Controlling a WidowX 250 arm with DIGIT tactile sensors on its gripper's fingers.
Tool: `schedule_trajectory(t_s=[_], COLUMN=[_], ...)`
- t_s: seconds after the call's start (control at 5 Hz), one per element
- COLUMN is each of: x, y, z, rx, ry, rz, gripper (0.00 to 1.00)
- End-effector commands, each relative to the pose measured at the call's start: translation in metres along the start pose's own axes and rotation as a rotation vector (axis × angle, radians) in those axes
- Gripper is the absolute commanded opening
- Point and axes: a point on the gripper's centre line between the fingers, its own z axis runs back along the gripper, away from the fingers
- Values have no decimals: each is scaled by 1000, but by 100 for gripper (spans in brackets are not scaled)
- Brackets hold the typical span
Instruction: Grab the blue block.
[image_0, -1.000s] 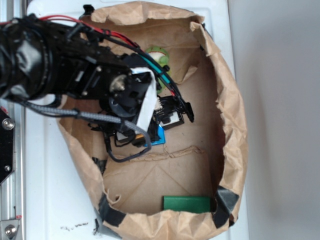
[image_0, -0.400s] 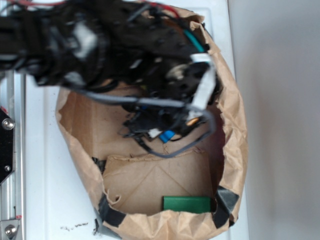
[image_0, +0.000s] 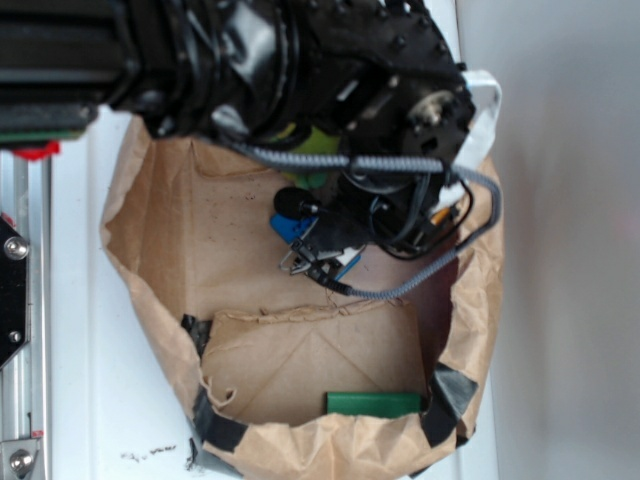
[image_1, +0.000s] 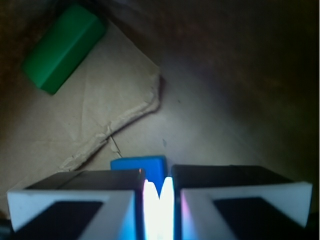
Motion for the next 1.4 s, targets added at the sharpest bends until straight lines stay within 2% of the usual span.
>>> schedule_trajectory(t_s=[0.0,0.6,0.8,1.0,1.2], x=[-4,-5,1,15,49], y=[-7,-28,-30,-39,-67], z=[38,40,35,28,40], rx=[92,114,152,205,246], ry=[-132,-116,-133,-137,-119], rz=[144,176,186,214,286], gripper=[0,0,0,0,0])
